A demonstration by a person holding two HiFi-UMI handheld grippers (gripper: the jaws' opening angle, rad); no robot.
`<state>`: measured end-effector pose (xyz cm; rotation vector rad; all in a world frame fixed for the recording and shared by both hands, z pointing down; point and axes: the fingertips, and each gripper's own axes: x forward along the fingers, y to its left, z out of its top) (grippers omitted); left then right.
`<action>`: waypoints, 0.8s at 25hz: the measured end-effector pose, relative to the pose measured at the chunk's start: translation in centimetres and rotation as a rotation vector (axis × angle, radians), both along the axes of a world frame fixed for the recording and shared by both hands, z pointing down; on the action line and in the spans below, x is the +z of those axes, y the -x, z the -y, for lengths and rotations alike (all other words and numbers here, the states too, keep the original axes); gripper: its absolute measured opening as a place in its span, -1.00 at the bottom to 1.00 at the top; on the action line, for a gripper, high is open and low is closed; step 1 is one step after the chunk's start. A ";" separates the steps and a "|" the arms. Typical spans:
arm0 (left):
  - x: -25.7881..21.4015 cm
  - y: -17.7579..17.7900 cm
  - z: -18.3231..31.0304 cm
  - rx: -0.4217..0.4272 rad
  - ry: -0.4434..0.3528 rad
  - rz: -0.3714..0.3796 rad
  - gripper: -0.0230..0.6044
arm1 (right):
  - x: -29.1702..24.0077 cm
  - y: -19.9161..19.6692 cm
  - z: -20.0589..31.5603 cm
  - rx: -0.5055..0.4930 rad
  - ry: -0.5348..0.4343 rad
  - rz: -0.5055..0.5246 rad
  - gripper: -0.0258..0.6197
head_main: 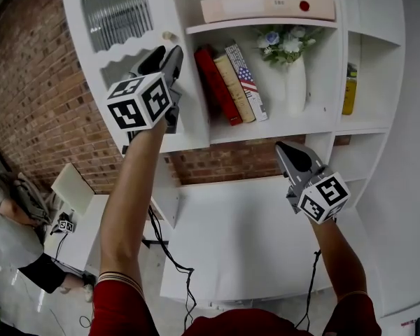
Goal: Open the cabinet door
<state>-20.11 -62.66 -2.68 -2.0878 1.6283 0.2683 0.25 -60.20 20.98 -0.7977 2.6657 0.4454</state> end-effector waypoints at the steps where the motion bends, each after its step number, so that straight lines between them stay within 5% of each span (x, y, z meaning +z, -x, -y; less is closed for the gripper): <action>1: -0.3 0.0 0.2 -0.009 -0.001 0.001 -0.47 | 0.1 -0.2 0.1 0.004 0.004 0.001 -0.88; 20: -3.7 0.0 1.6 -0.196 -0.026 0.118 -0.56 | 1.5 -3.5 0.3 0.037 0.051 0.014 -0.88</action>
